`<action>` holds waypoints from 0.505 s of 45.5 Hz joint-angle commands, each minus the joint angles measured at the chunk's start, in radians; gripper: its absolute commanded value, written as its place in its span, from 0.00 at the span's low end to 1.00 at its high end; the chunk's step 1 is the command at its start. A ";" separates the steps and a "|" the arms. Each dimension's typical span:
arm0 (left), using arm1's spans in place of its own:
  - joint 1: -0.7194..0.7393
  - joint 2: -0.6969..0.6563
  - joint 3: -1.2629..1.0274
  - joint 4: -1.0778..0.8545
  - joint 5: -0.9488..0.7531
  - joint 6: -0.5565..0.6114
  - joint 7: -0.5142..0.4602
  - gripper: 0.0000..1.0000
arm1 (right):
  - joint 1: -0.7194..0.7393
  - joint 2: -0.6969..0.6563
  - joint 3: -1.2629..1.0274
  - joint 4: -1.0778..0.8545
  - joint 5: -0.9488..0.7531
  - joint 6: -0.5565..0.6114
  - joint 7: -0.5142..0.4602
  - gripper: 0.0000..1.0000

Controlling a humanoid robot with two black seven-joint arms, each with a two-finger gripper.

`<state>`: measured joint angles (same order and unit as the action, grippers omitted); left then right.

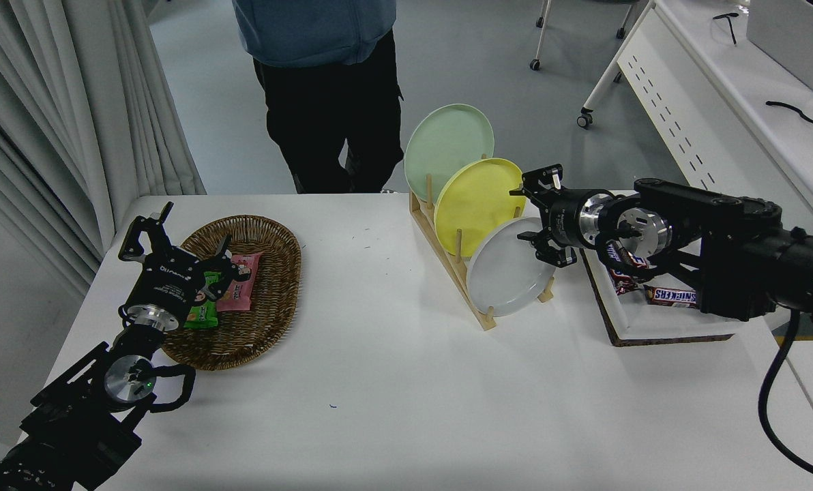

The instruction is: Place the plate on the table

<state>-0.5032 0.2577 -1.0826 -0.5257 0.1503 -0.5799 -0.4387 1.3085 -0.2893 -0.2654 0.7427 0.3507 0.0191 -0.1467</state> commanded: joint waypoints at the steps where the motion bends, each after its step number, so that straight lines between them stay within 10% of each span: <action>1: 0.000 0.000 0.000 0.000 0.000 0.000 0.000 1.00 | -0.003 0.001 0.003 0.004 -0.007 0.031 -0.005 0.71; 23: 0.000 0.000 0.001 0.001 0.000 0.000 0.000 1.00 | -0.008 0.009 0.005 -0.003 -0.012 0.065 -0.005 0.48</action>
<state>-0.5031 0.2573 -1.0824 -0.5256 0.1503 -0.5799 -0.4387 1.3039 -0.2852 -0.2617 0.7415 0.3414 0.0763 -0.1523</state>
